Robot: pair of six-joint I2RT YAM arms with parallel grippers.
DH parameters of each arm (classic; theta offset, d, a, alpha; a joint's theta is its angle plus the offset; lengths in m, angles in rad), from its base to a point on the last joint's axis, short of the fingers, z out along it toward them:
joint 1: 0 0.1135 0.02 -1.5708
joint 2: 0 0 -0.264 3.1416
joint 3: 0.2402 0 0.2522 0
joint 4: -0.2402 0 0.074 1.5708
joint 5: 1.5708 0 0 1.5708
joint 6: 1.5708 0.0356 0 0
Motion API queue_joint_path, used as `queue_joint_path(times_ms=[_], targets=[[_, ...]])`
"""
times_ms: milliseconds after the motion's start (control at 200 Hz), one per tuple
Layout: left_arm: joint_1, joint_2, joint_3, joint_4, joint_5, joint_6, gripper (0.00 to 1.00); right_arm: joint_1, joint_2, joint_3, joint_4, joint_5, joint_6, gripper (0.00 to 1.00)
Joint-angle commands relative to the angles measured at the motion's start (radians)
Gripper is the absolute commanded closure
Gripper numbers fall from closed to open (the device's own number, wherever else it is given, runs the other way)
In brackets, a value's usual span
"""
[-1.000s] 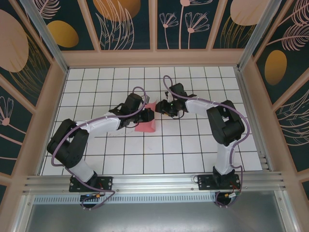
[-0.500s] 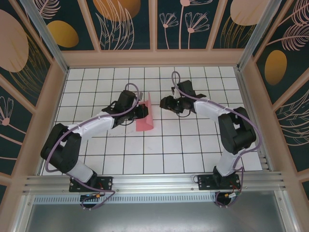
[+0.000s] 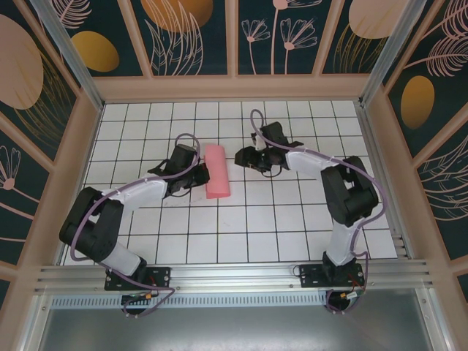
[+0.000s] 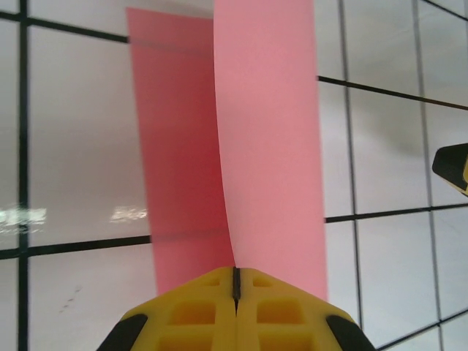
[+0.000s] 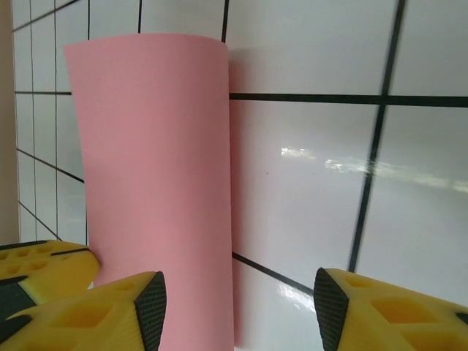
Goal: Fold a paper plane with a square sheet of paper (pick it up from the middle)
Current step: First fold the square sheet of paper in half at the center of the table.
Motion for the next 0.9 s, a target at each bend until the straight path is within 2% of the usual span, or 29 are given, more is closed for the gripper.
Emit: queue_joint_path(times_ms=[0, 510, 896], targets=[[0.008, 0.023, -0.017, -0.015, -0.052, -0.047, 1.0, 0.031, 0.062, 0.08, -0.027, -0.032, -0.039, 0.4], [0.013, 0.112, 0.01, 0.003, -0.047, -0.058, 1.0, 0.108, 0.271, 0.301, -0.139, -0.055, -0.092, 0.35], [0.016, 0.146, 0.037, 0.0, -0.036, -0.052, 1.0, 0.12, 0.318, 0.336, -0.189, -0.07, -0.133, 0.41]])
